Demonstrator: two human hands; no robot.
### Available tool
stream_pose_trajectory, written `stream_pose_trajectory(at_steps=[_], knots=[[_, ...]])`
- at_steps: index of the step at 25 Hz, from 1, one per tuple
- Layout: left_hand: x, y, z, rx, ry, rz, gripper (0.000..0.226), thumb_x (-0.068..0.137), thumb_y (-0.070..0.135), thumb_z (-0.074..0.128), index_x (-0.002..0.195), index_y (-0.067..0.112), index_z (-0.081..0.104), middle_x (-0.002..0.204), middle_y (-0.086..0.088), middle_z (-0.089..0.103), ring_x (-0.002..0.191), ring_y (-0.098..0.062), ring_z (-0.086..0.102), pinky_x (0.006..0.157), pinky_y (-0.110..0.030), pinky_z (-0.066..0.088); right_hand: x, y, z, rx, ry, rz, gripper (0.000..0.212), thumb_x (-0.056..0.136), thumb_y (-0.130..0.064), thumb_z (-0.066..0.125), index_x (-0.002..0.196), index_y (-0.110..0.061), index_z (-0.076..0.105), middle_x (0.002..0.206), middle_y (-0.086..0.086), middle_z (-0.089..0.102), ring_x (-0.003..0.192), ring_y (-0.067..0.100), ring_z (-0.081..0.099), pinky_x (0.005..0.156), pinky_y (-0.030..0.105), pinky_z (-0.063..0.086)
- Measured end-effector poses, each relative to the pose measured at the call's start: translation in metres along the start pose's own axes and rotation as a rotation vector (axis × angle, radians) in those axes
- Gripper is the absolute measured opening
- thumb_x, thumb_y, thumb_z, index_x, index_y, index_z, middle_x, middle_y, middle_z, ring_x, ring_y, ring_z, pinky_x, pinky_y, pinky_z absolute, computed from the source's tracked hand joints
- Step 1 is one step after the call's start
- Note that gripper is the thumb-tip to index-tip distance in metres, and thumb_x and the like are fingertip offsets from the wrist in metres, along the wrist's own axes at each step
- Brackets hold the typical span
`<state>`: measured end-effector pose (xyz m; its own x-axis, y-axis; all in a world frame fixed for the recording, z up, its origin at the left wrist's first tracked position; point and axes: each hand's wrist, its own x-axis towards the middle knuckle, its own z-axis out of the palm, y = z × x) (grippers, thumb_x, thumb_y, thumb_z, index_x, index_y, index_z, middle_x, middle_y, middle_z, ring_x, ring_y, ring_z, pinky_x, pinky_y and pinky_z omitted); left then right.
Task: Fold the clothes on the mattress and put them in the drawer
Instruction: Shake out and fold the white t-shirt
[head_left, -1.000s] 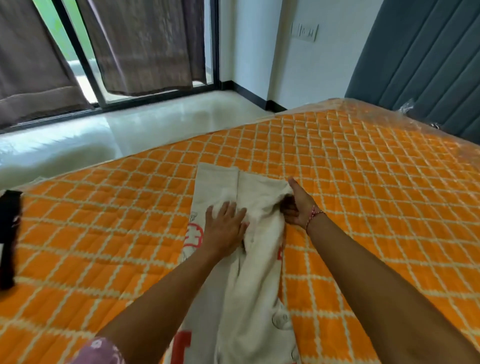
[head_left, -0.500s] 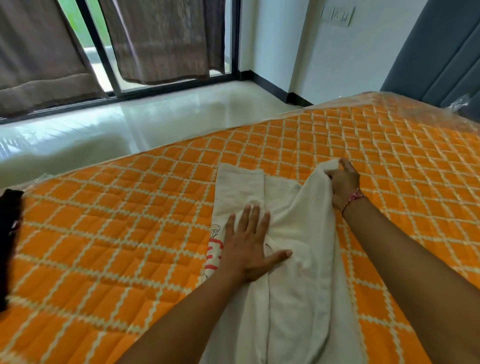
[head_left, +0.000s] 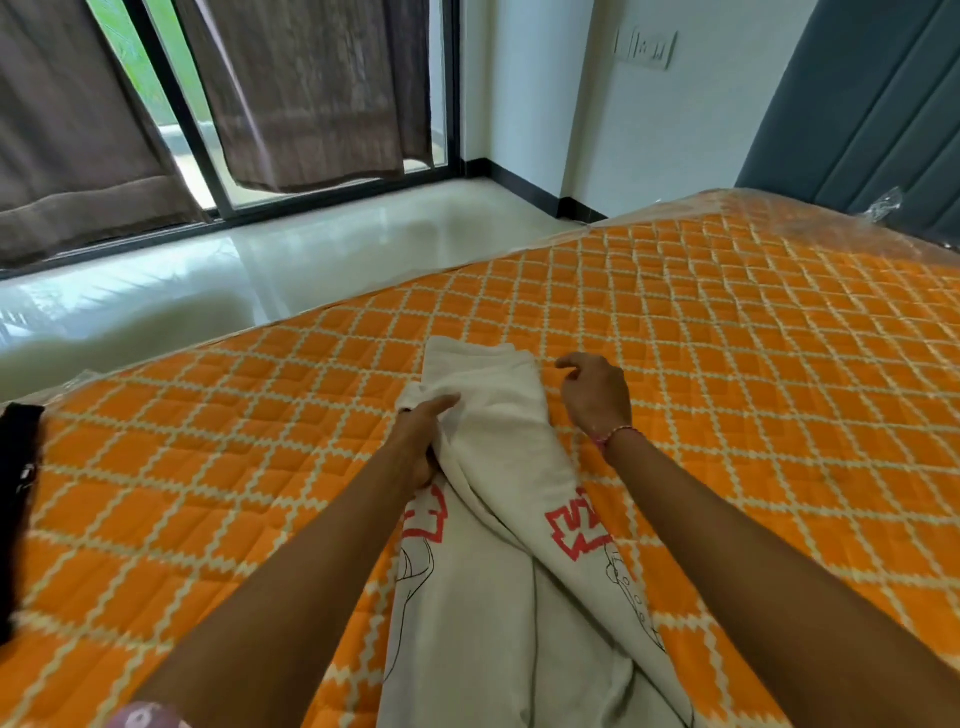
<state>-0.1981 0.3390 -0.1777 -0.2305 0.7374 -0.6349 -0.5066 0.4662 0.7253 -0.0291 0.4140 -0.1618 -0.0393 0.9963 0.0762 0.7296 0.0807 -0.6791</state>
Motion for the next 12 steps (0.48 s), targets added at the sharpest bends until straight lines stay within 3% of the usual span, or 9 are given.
stream_pose_trajectory(at_steps=[1, 2, 4, 5, 7, 8, 10, 12], knots=[[-0.001, -0.001, -0.001, -0.006, -0.02, 0.017, 0.043, 0.086, 0.022, 0.067, 0.126, 0.012, 0.055, 0.114, -0.015, 0.065, 0.086, -0.029, 0.064, 0.064, -0.037, 0.053, 0.007, 0.009, 0.001, -0.055, -0.093, -0.017, 0.041, 0.093, -0.005, 0.045, 0.132, -0.014, 0.055, 0.126, 0.019, 0.06, 0.094, 0.031, 0.061, 0.079, 0.036, 0.047], [0.0, -0.002, -0.004, -0.019, -0.034, 0.036, 0.042, 0.086, 0.018, 0.066, 0.126, 0.012, 0.055, 0.112, -0.014, 0.066, 0.086, -0.029, 0.065, 0.064, -0.037, 0.053, 0.015, 0.012, 0.007, -0.099, -0.193, -0.074, 0.045, 0.093, -0.007, 0.046, 0.138, -0.015, 0.048, 0.134, 0.018, 0.053, 0.108, 0.032, 0.057, 0.088, 0.037, 0.045], [-0.003, -0.006, -0.008, -0.048, -0.057, 0.076, 0.04, 0.085, 0.01, 0.063, 0.124, 0.011, 0.056, 0.105, -0.013, 0.066, 0.084, -0.027, 0.064, 0.069, -0.037, 0.054, 0.033, 0.004, 0.025, -0.209, -0.396, -0.191, 0.056, 0.096, -0.013, 0.047, 0.148, -0.023, 0.03, 0.151, 0.015, 0.03, 0.138, 0.032, 0.031, 0.108, 0.041, 0.032], [-0.006, -0.007, -0.008, -0.047, -0.07, 0.085, 0.041, 0.083, 0.008, 0.063, 0.123, 0.01, 0.056, 0.105, -0.013, 0.065, 0.085, -0.027, 0.064, 0.071, -0.036, 0.055, 0.044, -0.002, 0.035, -0.313, -0.482, -0.226, 0.058, 0.096, -0.018, 0.047, 0.149, -0.027, 0.025, 0.155, 0.014, 0.021, 0.143, 0.032, 0.019, 0.112, 0.045, 0.026], [-0.005, -0.012, -0.01, -0.078, -0.119, 0.099, 0.041, 0.08, 0.013, 0.065, 0.12, 0.01, 0.058, 0.103, -0.013, 0.067, 0.083, -0.025, 0.065, 0.067, -0.032, 0.056, 0.064, -0.013, 0.047, -0.531, -0.573, -0.251, 0.05, 0.096, -0.029, 0.05, 0.143, -0.027, 0.037, 0.152, 0.013, 0.026, 0.142, 0.034, 0.016, 0.111, 0.048, 0.025], [-0.005, -0.014, -0.009, -0.11, -0.134, 0.105, 0.037, 0.083, 0.016, 0.064, 0.119, 0.01, 0.059, 0.099, -0.012, 0.068, 0.079, -0.023, 0.066, 0.063, -0.029, 0.057, 0.072, -0.014, 0.046, -0.588, -0.544, -0.276, 0.043, 0.094, -0.033, 0.052, 0.136, -0.024, 0.048, 0.143, 0.014, 0.036, 0.137, 0.035, 0.024, 0.107, 0.047, 0.031], [0.0, -0.013, -0.007, -0.143, -0.135, 0.123, 0.033, 0.089, 0.015, 0.061, 0.12, 0.007, 0.057, 0.093, -0.009, 0.069, 0.073, -0.019, 0.068, 0.06, -0.028, 0.058, 0.088, -0.008, 0.031, -0.55, -0.308, -0.295, 0.033, 0.093, -0.031, 0.054, 0.122, -0.017, 0.059, 0.127, 0.016, 0.048, 0.125, 0.038, 0.04, 0.096, 0.044, 0.042], [0.007, -0.013, -0.007, -0.121, -0.126, 0.141, 0.034, 0.09, 0.007, 0.06, 0.122, 0.004, 0.052, 0.094, -0.011, 0.069, 0.076, -0.018, 0.07, 0.065, -0.029, 0.06, 0.099, 0.008, 0.012, -0.418, -0.061, -0.147, 0.026, 0.094, -0.023, 0.053, 0.116, -0.013, 0.063, 0.124, 0.019, 0.051, 0.117, 0.04, 0.047, 0.091, 0.046, 0.046]])
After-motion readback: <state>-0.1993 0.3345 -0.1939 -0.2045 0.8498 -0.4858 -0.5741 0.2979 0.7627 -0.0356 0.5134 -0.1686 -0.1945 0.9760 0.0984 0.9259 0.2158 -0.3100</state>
